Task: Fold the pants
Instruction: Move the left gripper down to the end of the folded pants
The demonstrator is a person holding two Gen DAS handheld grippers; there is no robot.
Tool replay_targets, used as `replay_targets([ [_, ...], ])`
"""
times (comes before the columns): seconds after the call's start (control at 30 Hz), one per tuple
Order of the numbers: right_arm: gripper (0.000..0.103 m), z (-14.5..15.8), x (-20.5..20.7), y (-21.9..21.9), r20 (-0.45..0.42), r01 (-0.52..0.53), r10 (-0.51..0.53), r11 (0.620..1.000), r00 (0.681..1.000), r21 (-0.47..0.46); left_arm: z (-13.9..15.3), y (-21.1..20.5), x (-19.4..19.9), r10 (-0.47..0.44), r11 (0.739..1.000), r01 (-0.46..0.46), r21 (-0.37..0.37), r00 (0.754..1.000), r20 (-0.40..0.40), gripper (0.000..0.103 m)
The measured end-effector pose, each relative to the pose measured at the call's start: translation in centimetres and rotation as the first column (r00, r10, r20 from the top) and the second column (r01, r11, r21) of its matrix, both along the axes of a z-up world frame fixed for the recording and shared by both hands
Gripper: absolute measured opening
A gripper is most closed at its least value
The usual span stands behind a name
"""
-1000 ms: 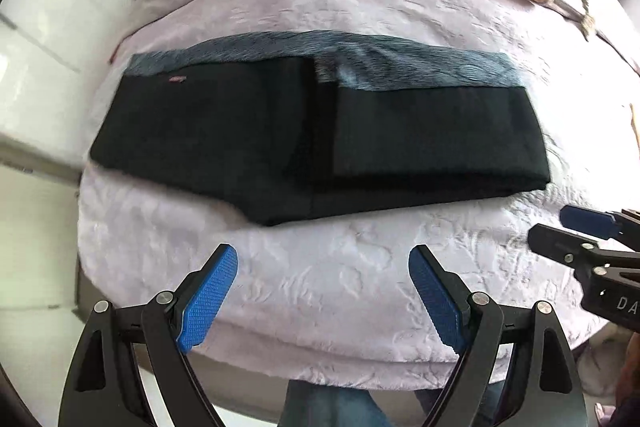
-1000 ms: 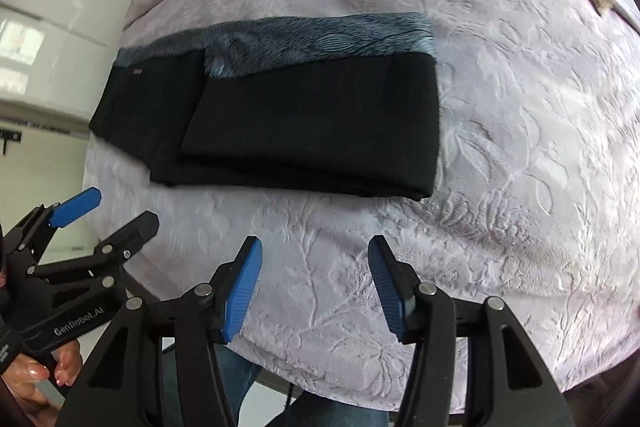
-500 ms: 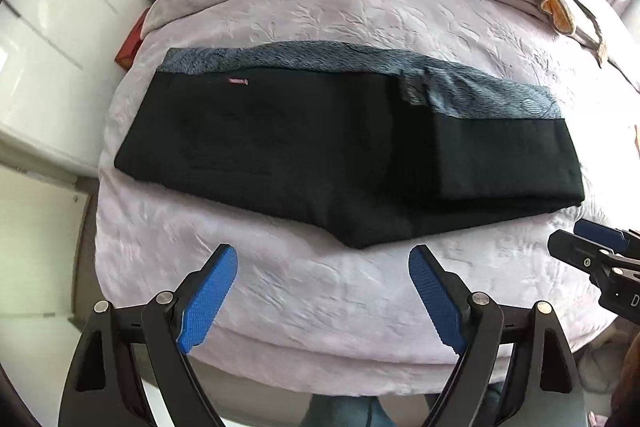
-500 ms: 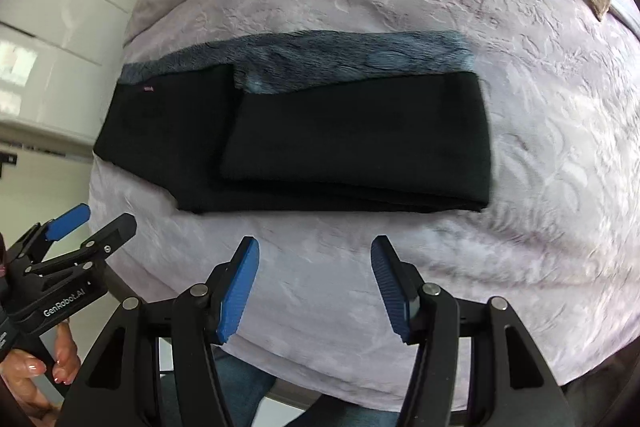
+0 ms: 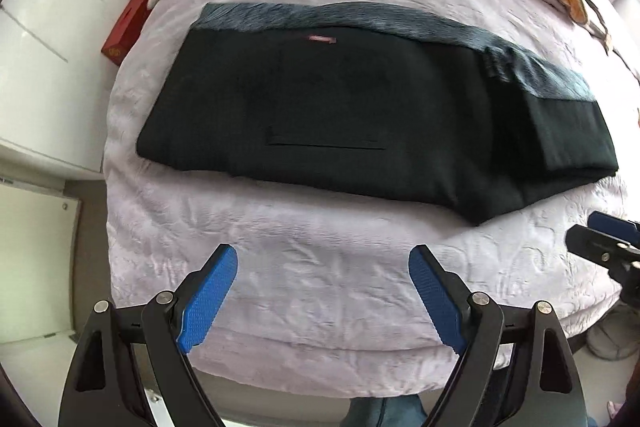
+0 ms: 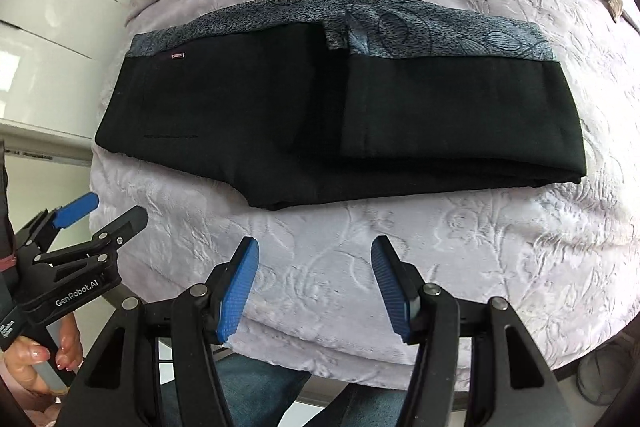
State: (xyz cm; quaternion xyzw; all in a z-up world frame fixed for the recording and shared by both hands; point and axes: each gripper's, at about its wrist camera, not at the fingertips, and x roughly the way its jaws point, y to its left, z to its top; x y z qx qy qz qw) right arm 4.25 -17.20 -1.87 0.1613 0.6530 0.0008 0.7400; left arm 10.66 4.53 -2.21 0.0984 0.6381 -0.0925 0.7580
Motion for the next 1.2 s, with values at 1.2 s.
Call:
replay_targets([
  [1.2, 0.063, 0.3, 6.1, 9.1, -0.040, -0.231, 0.228, 0.970, 0.973, -0.072, -2.9, 11.0, 2.1, 0.252, 0.960, -0.254, -0.121, 0.967, -0.032, 0.089],
])
